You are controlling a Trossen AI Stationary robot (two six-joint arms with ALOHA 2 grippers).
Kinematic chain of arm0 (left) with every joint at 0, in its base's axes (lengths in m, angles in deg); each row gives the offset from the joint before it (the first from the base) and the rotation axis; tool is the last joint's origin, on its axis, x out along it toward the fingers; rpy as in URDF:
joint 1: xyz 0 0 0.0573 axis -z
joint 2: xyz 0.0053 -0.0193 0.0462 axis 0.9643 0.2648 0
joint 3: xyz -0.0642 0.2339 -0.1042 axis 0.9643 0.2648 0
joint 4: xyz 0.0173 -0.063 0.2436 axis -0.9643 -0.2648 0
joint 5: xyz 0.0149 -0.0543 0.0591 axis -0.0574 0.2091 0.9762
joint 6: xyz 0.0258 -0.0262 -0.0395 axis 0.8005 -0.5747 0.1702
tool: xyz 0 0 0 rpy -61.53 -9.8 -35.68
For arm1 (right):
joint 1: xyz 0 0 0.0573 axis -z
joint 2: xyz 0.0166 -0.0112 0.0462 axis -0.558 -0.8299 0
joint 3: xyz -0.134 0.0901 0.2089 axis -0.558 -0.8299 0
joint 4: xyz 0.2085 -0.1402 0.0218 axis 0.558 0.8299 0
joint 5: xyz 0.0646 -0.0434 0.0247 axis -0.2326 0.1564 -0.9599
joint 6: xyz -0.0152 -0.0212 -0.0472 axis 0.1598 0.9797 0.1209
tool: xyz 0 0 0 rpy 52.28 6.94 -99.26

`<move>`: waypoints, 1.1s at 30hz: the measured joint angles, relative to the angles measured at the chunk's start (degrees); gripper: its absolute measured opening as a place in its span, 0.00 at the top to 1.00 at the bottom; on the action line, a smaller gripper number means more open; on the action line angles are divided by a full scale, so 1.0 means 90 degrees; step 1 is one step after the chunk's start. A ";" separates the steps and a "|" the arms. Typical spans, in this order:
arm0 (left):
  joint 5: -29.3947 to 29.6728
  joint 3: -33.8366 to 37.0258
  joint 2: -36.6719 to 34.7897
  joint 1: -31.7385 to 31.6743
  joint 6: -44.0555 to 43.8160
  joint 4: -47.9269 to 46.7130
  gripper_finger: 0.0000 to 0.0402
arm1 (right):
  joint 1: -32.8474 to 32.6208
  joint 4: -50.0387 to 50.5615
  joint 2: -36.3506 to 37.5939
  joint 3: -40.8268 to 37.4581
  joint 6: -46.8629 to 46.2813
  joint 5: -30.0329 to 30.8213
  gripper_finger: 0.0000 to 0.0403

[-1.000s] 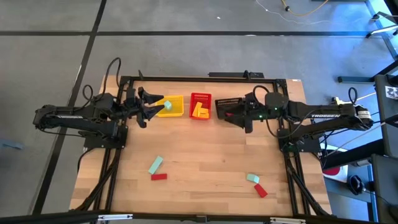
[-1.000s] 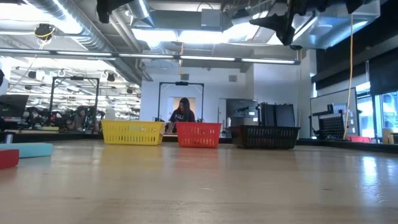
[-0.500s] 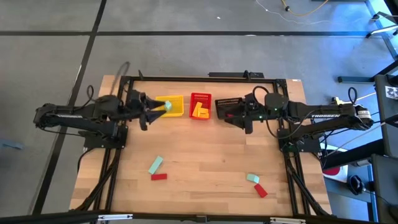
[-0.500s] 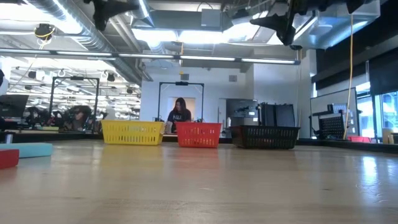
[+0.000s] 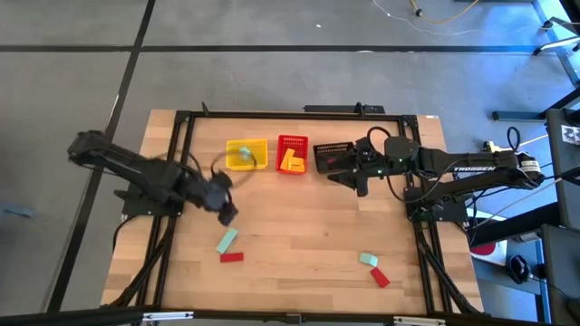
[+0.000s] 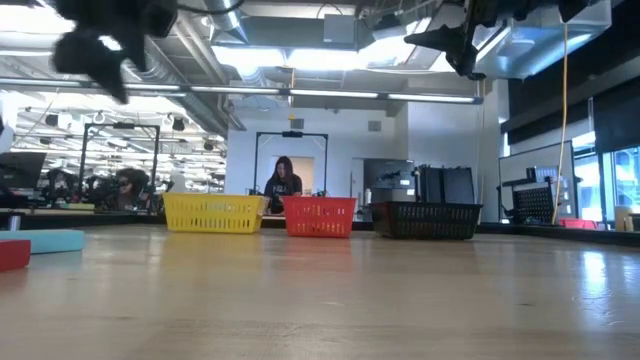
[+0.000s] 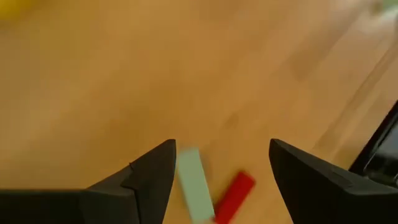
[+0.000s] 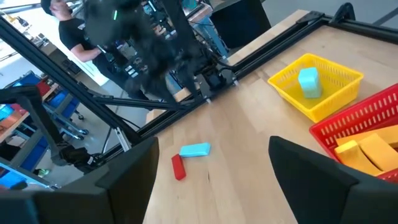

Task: Sort & place blocks by color
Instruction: Put the left light blue block into the yellow basket

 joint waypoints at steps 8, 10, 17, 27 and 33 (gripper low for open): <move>-0.0094 -0.0009 0.1947 0.1161 -0.1494 0.0082 0.38 | 0.0000 0.0041 -0.0002 0.0000 0.0110 0.0015 0.24; -0.0091 -0.0009 0.2313 0.1246 -0.1677 0.0080 0.38 | 0.0000 0.0041 -0.0002 0.0000 0.0171 0.0015 0.24; -0.0203 -0.0007 0.3121 0.1318 -0.1758 0.0470 0.38 | 0.0000 0.0044 -0.0002 0.0000 0.0180 0.0015 0.24; -0.0521 0.0334 0.3623 0.1316 -0.1612 0.1229 0.38 | 0.0002 0.0056 -0.0002 0.0000 0.0156 0.0335 0.24; -0.0613 0.0447 0.3594 0.1264 -0.1250 0.1311 0.46 | 0.0002 0.0056 -0.0002 0.0000 0.0150 0.0335 0.24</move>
